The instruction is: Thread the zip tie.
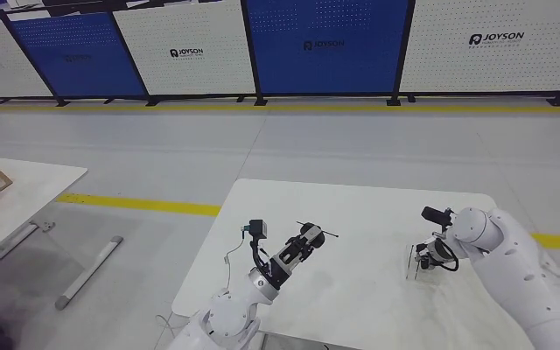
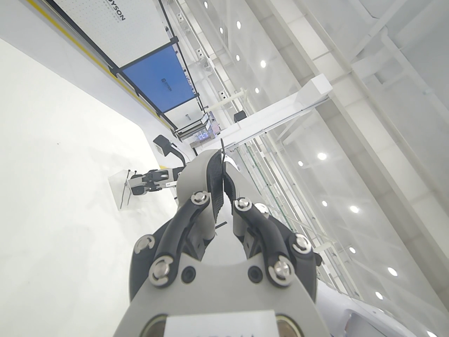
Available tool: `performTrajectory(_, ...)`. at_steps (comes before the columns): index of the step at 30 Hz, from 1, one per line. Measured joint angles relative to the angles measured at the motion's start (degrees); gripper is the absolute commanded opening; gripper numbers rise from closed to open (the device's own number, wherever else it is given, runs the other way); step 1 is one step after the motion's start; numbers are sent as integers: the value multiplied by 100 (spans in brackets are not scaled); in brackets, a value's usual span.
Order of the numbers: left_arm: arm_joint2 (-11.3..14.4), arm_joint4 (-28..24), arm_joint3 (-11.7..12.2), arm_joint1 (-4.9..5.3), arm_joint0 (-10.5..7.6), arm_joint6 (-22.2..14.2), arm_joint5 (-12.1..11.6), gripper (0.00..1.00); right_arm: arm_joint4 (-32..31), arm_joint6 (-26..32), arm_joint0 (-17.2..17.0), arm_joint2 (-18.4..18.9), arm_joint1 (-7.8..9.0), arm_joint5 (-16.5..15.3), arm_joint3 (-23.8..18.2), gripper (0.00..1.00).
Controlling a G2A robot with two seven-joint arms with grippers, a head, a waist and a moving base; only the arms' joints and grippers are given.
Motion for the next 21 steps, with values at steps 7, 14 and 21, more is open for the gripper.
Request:
performTrajectory(7,0,0,0,0,0,0,0,0,-5,18,87,-56,-67,-50,165,7)
performTrajectory(14,0,0,0,0,0,0,0,0,-30,25,141,-79,-112,-84,243,0)
performTrajectory(21,0,0,0,0,0,0,0,0,-69,40,152,-76,-135,-103,261,0)
